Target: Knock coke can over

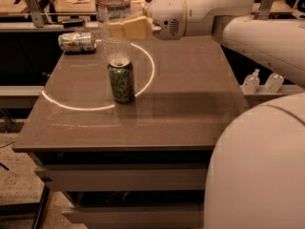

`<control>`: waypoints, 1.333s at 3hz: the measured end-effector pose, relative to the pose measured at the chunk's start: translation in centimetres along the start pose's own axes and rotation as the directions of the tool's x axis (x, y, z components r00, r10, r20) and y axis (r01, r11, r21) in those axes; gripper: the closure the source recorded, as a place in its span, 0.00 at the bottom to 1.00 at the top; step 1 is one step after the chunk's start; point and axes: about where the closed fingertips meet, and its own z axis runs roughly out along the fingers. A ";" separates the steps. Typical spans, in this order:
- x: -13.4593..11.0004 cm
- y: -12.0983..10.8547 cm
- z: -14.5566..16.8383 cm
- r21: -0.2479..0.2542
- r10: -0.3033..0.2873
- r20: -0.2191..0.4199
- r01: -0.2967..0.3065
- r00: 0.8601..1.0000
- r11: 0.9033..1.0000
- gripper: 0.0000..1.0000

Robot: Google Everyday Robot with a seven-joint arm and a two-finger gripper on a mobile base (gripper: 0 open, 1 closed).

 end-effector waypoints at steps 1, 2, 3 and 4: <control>0.4 0.2 0.0 -0.001 0.011 -0.001 -0.011 1.000 1.000 1.00; 0.7 0.4 0.0 0.002 0.024 -0.001 -0.024 1.000 1.000 1.00; 0.8 0.6 0.0 0.003 0.032 0.001 -0.032 1.000 0.999 0.90; 0.7 0.7 0.2 -0.001 -0.012 0.003 0.012 1.000 1.000 0.67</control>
Offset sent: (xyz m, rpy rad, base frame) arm -0.0050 -0.0070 -0.0147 -0.0127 0.1910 -0.0186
